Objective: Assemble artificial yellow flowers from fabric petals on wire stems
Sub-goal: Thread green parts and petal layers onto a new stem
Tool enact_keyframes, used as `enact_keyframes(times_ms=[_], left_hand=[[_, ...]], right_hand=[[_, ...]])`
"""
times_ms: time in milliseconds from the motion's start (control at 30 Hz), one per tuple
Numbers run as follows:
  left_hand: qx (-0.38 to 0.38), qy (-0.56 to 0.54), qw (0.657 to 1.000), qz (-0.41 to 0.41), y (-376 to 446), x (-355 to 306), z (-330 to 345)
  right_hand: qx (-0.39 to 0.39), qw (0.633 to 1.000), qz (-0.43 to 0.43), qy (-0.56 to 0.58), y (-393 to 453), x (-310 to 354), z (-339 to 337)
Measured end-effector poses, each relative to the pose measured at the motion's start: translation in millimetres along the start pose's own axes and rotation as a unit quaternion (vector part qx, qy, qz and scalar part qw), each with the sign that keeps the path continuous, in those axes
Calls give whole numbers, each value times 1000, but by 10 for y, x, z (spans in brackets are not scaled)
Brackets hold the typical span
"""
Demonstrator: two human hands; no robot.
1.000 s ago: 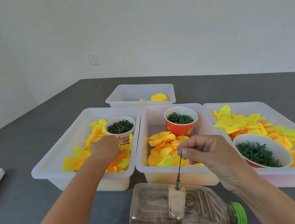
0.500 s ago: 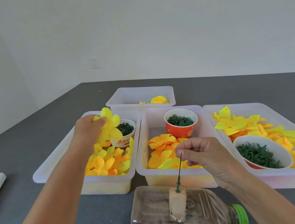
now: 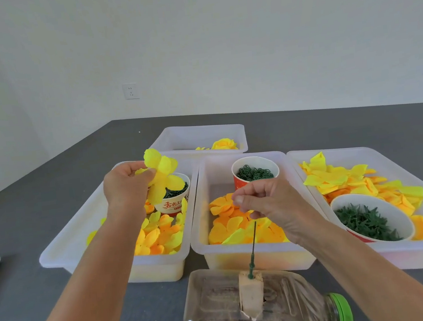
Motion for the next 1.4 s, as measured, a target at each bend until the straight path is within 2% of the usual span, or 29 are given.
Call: enact_keyframes(times_ms=[100,167,333,500,733,833,933,1067,1133,1167,1200,1233,1300,1333,1400], left_hand=[[-42,107,991,66,-34,-57,-121],[-32,99,992,75,-53,-46,-167],[59,51,996,46,-92,-4,-94],[150,-22,987,45,-242,-92,51],[112,-43,992,25,-156,-1,-63],[60,-40,997,12,-91,116,-171],[6,34,999,-5,-20,261,-271],[40,168,984,-32,10,395,-275],[20,314,948,41,-18,309,-271],[0,352,931,93,-59,205,-252],[-10,347,927,139,-115,84,-215],[5,296,942,160,-167,-27,-160],[107,117,983,91,-305,-204,14],[170,39,984,40,-405,-283,114],[252,-10,968,-7,-544,-388,260]], right_hand=[[15,1000,-5,-26,81,6,99],[20,999,-12,-44,153,33,174],[41,996,-35,-68,444,226,443],[59,997,6,-42,677,313,690],[25,999,17,14,763,300,719],[16,999,33,35,770,257,711],[12,998,42,48,770,221,698],[5,998,30,63,739,235,623],[5,997,16,69,721,268,570],[6,997,5,72,714,291,539],[7,997,-7,76,706,318,506],[10,996,-19,81,696,348,470],[12,995,-40,94,664,414,389],[10,994,-49,97,638,448,339],[10,993,-65,101,568,520,239]])
Point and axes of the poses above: each hand's wrist, its own y-axis towards the middle knuckle, its own z-axis out of the palm, x = y × z, the point moved 5 cm from there along y, towards the middle knuckle, and after that the axes turned 3 degrees about z, right-handed, at the moved point
